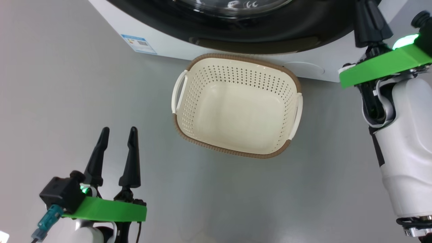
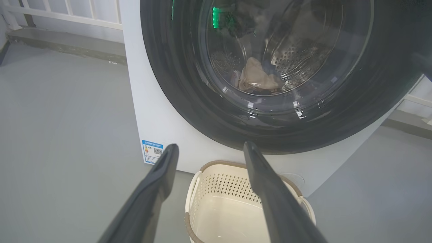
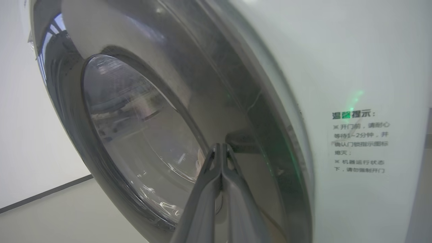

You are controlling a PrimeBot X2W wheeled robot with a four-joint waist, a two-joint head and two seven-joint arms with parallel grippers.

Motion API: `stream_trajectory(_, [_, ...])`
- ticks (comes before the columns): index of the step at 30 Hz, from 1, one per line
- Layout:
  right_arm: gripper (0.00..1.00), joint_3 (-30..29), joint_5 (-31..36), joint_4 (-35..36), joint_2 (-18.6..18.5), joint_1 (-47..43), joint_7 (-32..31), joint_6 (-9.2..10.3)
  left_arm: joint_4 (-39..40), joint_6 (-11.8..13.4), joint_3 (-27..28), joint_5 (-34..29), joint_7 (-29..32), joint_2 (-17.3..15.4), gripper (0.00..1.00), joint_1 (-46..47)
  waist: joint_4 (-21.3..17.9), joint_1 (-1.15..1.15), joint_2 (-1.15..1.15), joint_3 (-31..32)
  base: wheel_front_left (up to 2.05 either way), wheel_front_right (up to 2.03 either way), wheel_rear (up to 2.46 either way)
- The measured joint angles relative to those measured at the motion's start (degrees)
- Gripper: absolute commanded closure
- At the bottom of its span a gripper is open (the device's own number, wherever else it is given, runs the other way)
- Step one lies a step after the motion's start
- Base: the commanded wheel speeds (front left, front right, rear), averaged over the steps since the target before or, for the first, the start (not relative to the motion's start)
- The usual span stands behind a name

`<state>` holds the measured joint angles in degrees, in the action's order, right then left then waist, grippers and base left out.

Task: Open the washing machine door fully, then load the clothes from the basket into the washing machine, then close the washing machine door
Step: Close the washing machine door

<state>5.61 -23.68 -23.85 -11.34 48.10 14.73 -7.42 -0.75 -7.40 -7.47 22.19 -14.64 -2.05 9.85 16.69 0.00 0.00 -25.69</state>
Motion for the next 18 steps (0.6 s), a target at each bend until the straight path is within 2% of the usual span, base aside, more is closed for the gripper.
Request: stream_trajectory(18, [1.00,-3.36,2.46,-0.85,0.99,2.05,0.00,-0.47,0.16,0.00,-1.00,0.02,0.00,0.14,0.00,0.69,1.20,0.00,0.00,-1.63,0.00,0.00,0.00])
